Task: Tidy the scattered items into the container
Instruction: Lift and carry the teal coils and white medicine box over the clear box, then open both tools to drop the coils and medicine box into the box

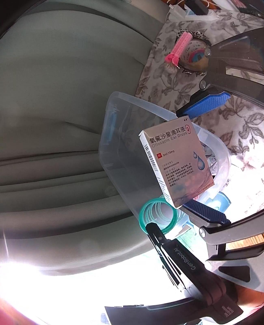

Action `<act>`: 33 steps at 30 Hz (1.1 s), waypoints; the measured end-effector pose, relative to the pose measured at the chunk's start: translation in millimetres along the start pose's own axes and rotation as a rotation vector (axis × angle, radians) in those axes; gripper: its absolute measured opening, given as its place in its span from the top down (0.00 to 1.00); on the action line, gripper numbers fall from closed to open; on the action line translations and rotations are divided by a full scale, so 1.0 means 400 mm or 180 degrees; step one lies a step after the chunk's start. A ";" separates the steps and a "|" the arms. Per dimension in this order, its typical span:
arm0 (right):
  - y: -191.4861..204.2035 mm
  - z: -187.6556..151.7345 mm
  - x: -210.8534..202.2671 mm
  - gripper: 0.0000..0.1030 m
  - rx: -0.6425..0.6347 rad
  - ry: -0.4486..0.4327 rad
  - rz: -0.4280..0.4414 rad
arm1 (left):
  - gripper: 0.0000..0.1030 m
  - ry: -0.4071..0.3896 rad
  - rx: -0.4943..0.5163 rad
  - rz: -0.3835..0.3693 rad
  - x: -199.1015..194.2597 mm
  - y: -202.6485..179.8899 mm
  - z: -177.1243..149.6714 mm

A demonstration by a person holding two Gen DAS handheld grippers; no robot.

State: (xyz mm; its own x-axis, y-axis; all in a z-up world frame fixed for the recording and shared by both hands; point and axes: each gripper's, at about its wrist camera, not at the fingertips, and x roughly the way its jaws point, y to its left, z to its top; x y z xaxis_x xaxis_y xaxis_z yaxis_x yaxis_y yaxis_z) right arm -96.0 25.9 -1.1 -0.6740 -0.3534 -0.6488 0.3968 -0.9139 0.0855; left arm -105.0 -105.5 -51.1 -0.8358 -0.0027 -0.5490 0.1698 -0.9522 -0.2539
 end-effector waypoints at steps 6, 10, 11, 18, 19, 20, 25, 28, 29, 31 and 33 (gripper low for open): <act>0.005 -0.001 0.043 0.21 -0.0055 0.0044 -0.0004 | 0.95 0.0099 -0.0025 0.0020 0.036 0.003 -0.018; 0.004 0.005 0.055 0.21 -0.0079 0.0022 -0.0010 | 0.95 0.0097 -0.0021 0.0017 0.041 0.001 -0.027; 0.004 0.007 0.058 0.21 -0.0076 0.0017 -0.0008 | 0.95 0.0093 -0.0025 0.0013 0.042 0.010 -0.019; -0.002 0.013 0.080 0.20 -0.0119 -0.0030 -0.0041 | 0.95 0.0083 -0.0031 -0.0001 0.051 0.029 -0.005; -0.001 0.014 0.081 0.20 -0.0130 -0.0035 -0.0048 | 0.95 0.0083 -0.0037 -0.0005 0.043 0.035 -0.003; 0.000 0.014 0.082 0.20 -0.0142 -0.0039 -0.0055 | 0.95 0.0083 -0.0042 -0.0010 0.030 0.043 0.000; 0.011 0.012 0.077 0.20 -0.0198 -0.0049 -0.0119 | 0.94 0.0086 -0.0050 -0.0054 0.005 0.061 0.002; 0.011 0.013 0.080 0.19 -0.0217 -0.0045 -0.0144 | 0.94 0.0095 -0.0058 -0.0081 0.004 0.063 0.002; 0.010 0.014 0.081 0.19 -0.0213 -0.0043 -0.0147 | 0.93 0.0098 -0.0067 -0.0095 0.004 0.064 0.002; 0.009 0.015 0.082 0.19 -0.0202 -0.0041 -0.0153 | 0.90 0.0105 -0.0080 -0.0126 0.002 0.065 0.002; 0.008 0.016 0.083 0.19 -0.0191 -0.0039 -0.0158 | 0.87 0.0111 -0.0086 -0.0156 0.001 0.065 0.002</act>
State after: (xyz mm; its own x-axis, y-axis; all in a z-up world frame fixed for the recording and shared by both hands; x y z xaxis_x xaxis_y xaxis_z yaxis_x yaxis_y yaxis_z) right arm -121.3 10.0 -17.5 -0.7011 -0.3105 -0.6418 0.3990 -0.9169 0.0077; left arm -101.3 -130.5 -57.3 -0.8248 0.0547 -0.5628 0.1436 -0.9424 -0.3021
